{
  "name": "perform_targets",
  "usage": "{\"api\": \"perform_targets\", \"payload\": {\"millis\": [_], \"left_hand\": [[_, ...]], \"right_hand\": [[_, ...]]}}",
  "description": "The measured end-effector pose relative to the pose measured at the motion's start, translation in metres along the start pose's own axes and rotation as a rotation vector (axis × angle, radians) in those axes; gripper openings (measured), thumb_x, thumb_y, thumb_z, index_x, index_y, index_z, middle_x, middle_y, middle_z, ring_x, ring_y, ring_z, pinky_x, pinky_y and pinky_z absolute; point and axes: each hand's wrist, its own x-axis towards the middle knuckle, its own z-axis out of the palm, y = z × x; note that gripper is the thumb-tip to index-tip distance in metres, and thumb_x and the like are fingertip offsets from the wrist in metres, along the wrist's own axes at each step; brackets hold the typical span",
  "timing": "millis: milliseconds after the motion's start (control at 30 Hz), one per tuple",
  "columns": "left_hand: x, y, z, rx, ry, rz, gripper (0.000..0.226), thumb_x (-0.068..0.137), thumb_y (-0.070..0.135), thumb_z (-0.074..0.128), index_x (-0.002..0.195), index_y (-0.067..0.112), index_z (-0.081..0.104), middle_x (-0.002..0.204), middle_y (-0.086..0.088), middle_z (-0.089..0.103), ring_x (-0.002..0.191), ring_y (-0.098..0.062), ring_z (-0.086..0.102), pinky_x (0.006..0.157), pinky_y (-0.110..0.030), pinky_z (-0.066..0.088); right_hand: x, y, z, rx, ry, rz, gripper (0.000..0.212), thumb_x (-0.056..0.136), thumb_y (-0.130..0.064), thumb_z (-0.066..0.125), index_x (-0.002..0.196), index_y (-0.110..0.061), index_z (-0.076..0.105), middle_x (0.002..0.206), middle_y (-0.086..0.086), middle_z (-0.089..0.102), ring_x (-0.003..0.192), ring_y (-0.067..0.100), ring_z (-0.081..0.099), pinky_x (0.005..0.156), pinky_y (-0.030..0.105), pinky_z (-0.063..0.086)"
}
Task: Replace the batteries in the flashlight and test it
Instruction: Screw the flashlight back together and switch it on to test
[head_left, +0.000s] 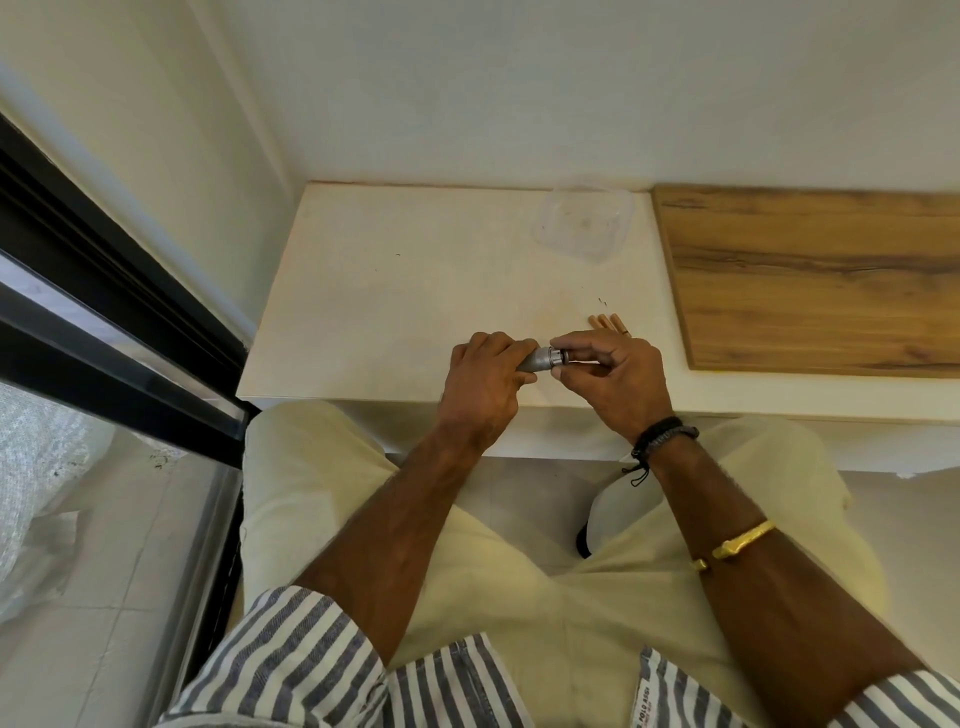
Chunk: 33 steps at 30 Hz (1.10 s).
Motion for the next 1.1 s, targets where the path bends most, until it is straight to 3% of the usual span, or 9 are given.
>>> {"api": "perform_targets", "payload": {"millis": [200,400,533,633,833,900,967,1033,1100], "left_hand": [[-0.001,0.0,-0.001,0.015,-0.019,0.013,0.032,0.096,0.024,0.058,0.128,0.022,0.059,0.115,-0.001,0.063,0.105,-0.022,0.051,0.09,-0.032,0.033],[-0.004,-0.001,-0.004,0.019,-0.005,0.023,0.032,0.096,0.022,0.06,0.128,0.022,0.059,0.116,-0.001,0.064,0.106,-0.021,0.051,0.09,-0.031,0.033],[-0.006,0.0,-0.006,0.015,0.005,0.056,0.03,0.095,0.022,0.059,0.125,0.023,0.06,0.114,0.0,0.064,0.106,-0.021,0.051,0.09,-0.032,0.034],[-0.007,0.001,-0.007,-0.004,0.02,0.071,0.031,0.094,0.02,0.061,0.126,0.019,0.061,0.113,-0.002,0.064,0.107,-0.024,0.052,0.091,-0.035,0.036],[-0.008,0.004,-0.008,-0.03,0.018,0.109,0.03,0.096,0.022,0.06,0.125,0.018,0.062,0.111,-0.004,0.064,0.105,-0.024,0.053,0.09,-0.036,0.037],[-0.008,0.005,-0.007,-0.047,0.017,0.091,0.031,0.096,0.022,0.059,0.126,0.018,0.061,0.111,-0.003,0.064,0.103,-0.024,0.052,0.09,-0.036,0.036],[-0.008,0.006,-0.006,-0.055,0.013,0.064,0.031,0.096,0.023,0.059,0.127,0.018,0.061,0.111,-0.003,0.064,0.103,-0.024,0.052,0.089,-0.036,0.037],[-0.007,0.004,-0.005,-0.05,0.006,0.034,0.031,0.096,0.022,0.059,0.127,0.019,0.061,0.113,-0.003,0.064,0.105,-0.024,0.052,0.089,-0.035,0.037],[-0.007,0.002,-0.005,-0.047,-0.002,0.003,0.033,0.096,0.021,0.059,0.129,0.018,0.059,0.116,-0.004,0.064,0.107,-0.023,0.052,0.09,-0.035,0.038]], "right_hand": [[-0.001,0.004,0.0,-0.026,-0.02,-0.006,0.032,0.081,-0.003,0.081,0.111,-0.013,0.077,0.101,-0.005,0.074,0.093,-0.017,0.064,0.087,-0.005,0.039],[-0.002,0.005,0.005,-0.042,-0.013,0.037,0.031,0.086,-0.025,0.08,0.114,-0.013,0.076,0.094,-0.004,0.076,0.082,0.003,0.072,0.08,0.011,0.056],[-0.002,0.002,0.007,0.01,-0.022,0.124,0.027,0.09,-0.038,0.073,0.099,-0.012,0.076,0.074,-0.002,0.075,0.06,0.005,0.072,0.059,0.016,0.059],[-0.003,-0.001,0.01,-0.036,-0.011,0.207,0.042,0.09,-0.056,0.063,0.083,-0.016,0.071,0.061,-0.005,0.07,0.047,0.004,0.066,0.047,0.018,0.056],[-0.001,-0.002,0.013,-0.233,0.048,0.273,0.068,0.091,-0.075,0.035,0.057,-0.024,0.064,0.049,-0.009,0.061,0.052,0.018,0.064,0.065,0.036,0.058],[-0.003,-0.002,0.012,-0.163,0.044,0.327,0.068,0.092,-0.076,0.032,0.063,-0.025,0.066,0.056,-0.002,0.068,0.05,0.018,0.066,0.061,0.036,0.06],[-0.003,-0.003,0.011,0.016,0.021,0.338,0.054,0.094,-0.068,0.042,0.085,-0.024,0.072,0.082,0.007,0.076,0.056,0.013,0.072,0.054,0.03,0.061],[-0.002,-0.001,0.007,0.134,-0.04,0.275,0.041,0.092,-0.055,0.06,0.118,-0.024,0.069,0.111,0.005,0.074,0.077,0.01,0.076,0.061,0.024,0.062],[0.0,0.001,0.003,0.068,-0.105,0.165,0.044,0.089,-0.036,0.075,0.131,-0.03,0.062,0.121,-0.008,0.069,0.091,0.005,0.074,0.076,0.02,0.061]]}}
